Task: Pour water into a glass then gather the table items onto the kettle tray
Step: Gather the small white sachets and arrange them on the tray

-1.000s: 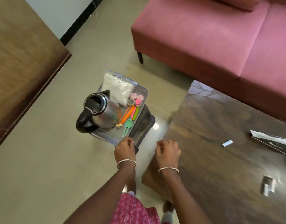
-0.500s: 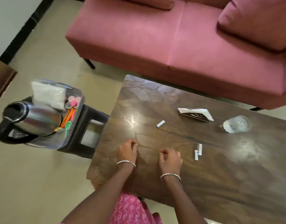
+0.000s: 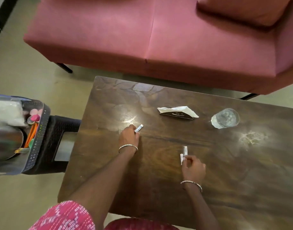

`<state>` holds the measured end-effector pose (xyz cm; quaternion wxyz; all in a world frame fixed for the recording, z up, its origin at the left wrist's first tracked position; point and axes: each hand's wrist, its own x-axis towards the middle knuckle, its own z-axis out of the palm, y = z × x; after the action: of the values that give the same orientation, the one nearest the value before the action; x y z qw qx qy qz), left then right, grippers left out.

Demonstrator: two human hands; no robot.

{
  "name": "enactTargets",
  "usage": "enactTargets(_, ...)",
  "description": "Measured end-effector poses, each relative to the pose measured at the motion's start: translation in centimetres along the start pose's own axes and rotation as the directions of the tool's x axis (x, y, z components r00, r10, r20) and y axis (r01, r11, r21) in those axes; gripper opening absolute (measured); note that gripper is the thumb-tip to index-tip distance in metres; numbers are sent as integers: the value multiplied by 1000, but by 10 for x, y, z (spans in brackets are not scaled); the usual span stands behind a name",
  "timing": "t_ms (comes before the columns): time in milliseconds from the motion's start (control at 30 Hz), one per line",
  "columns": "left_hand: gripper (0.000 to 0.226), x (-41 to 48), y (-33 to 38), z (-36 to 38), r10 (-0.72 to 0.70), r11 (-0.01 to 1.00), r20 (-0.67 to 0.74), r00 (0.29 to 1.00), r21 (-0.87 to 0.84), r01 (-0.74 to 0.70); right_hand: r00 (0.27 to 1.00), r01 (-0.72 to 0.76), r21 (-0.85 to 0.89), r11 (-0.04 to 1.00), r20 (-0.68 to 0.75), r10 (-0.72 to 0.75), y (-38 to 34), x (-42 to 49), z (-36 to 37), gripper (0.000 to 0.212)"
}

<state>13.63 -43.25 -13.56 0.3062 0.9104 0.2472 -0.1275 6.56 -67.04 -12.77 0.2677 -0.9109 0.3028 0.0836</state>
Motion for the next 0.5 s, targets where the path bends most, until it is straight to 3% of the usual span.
enactTargets(133, 25, 16, 9, 12, -36, 983, -7, 999, 178, 36, 997, -78, 33, 996, -18, 79, 7, 28, 8, 20)
enactTargets(267, 29, 23, 5, 25, -8, 957, 7, 1000, 290, 6, 992, -105, 21, 994, 70, 103, 4, 45, 14, 34)
enactTargets(500, 17, 21, 3, 38, 1, 974, -72, 997, 226, 15, 984, -125, 11, 992, 132, 122, 1, 63, 24, 23)
